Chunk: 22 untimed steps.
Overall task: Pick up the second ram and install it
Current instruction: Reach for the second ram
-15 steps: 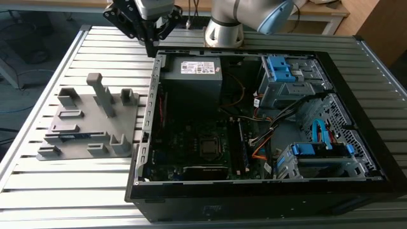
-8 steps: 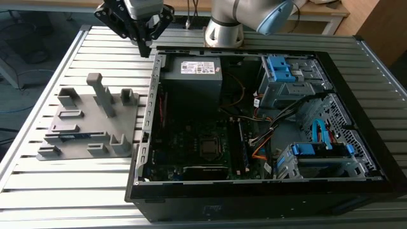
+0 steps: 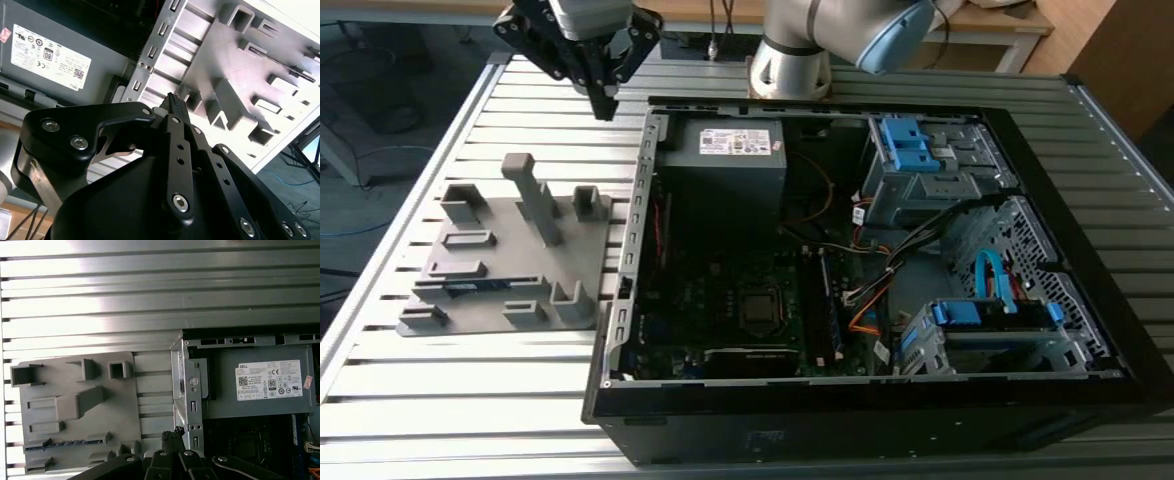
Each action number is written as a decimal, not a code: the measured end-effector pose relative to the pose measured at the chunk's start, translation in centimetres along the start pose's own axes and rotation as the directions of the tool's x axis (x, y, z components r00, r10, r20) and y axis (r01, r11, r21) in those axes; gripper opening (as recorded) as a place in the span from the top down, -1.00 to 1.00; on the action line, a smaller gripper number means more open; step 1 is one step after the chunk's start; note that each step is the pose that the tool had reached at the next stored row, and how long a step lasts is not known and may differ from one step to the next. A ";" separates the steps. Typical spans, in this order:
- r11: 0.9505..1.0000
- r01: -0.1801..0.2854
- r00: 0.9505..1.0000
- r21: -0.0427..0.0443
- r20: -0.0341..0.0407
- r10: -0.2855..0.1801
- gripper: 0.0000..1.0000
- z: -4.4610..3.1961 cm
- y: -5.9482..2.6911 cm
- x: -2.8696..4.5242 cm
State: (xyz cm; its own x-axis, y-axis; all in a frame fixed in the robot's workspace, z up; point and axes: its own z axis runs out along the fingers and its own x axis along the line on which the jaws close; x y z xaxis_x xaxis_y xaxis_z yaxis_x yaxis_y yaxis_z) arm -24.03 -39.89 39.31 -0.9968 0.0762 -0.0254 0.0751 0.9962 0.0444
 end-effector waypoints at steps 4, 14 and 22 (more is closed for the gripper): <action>1.000 0.000 1.000 0.000 0.000 0.000 0.80 -0.01 -0.05 0.68; 1.000 0.000 1.000 0.000 0.000 0.000 0.80 -0.06 -0.20 2.71; 1.000 0.000 1.000 0.000 0.000 0.000 0.80 -0.09 -0.34 4.18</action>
State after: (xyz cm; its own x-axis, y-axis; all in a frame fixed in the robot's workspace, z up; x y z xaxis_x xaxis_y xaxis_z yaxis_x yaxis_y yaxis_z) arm -28.22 -39.92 39.28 -0.9968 0.0762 -0.0253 0.0750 0.9962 0.0444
